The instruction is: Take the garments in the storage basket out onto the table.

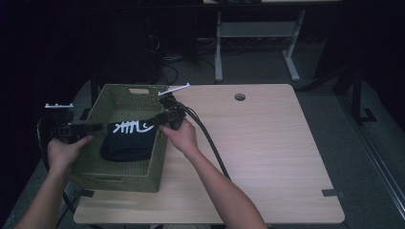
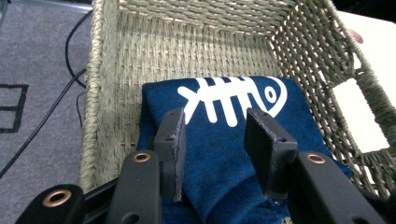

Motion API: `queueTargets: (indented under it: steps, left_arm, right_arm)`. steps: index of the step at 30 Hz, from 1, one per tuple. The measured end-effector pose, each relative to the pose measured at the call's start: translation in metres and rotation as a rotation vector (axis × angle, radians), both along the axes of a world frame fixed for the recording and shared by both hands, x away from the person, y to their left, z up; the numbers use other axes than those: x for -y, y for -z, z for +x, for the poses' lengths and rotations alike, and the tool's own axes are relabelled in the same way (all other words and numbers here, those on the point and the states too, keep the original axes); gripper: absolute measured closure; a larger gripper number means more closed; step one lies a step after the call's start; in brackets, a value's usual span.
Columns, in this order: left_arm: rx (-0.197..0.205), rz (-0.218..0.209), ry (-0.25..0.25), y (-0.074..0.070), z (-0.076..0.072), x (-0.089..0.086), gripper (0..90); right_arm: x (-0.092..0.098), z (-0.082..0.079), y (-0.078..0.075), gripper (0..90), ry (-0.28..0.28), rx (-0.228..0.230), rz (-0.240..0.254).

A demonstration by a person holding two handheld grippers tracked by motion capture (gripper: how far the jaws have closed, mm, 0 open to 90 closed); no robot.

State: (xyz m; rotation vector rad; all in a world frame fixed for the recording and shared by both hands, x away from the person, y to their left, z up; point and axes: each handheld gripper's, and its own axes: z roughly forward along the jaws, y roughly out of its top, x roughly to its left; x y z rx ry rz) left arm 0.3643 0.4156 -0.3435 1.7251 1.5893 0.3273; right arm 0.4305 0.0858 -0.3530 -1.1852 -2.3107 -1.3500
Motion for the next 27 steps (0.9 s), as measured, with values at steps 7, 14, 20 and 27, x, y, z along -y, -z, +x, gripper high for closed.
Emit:
queueTargets:
  steps: [7, 14, 20, 27]
  left_arm:
    - [0.017, 0.01, 0.0, -0.006, -0.01, 0.005, 56.8]
    - [0.03, 0.019, -0.007, -0.012, -0.021, 0.012, 55.9]
    - [0.046, 0.009, -0.01, -0.017, -0.03, 0.023, 55.7]
    - [0.06, 0.013, -0.009, -0.022, -0.038, 0.031, 54.5]
  right_arm:
    - [0.011, 0.002, -0.004, 61.5, 0.001, -0.002, 0.027]
    - [0.02, 0.003, -0.005, 59.6, -0.01, -0.002, 0.049]
    - [0.03, 0.003, -0.008, 56.8, -0.018, 0.006, 0.062]
    - [0.044, 0.005, -0.011, 53.1, -0.012, 0.003, 0.073]
